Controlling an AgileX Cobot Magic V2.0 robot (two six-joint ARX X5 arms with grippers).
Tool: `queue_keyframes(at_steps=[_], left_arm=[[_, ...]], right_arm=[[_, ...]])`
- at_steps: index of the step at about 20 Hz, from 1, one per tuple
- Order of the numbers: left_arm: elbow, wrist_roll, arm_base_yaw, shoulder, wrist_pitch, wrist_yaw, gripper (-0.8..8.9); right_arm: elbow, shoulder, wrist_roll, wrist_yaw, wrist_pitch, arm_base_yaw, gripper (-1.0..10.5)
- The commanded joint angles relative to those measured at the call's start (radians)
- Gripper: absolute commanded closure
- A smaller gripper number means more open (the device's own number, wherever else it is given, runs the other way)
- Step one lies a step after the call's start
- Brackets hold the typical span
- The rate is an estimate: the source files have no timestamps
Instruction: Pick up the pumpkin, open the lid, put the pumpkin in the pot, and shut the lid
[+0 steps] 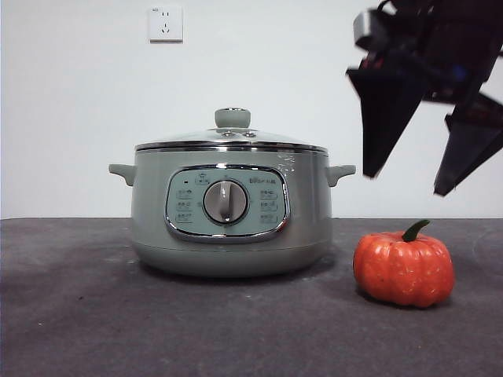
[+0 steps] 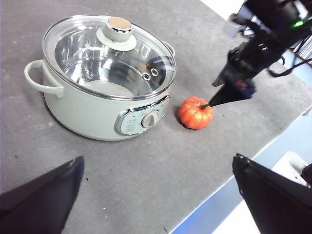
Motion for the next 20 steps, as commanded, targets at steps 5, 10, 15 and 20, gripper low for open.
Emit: queue_keyframes(at_steps=[5, 10, 15, 20], left_arm=[[0.002, 0.006, 0.001, -0.002, 0.006, 0.001, 0.59], [0.002, 0.006, 0.001, -0.002, 0.005, 0.001, 0.59], [0.002, 0.006, 0.001, -0.002, 0.006, 0.001, 0.59], [0.002, 0.006, 0.001, -0.002, 0.006, 0.001, 0.59]], right_arm=[[0.0, 0.111, 0.003, 0.049, 0.043, 0.033, 2.0], [0.0, 0.177, 0.012, 0.103, 0.075, 0.058, 2.0], [-0.003, 0.221, 0.011, 0.121, 0.092, 0.061, 2.0], [-0.006, 0.245, 0.017, 0.122, 0.096, 0.062, 4.2]])
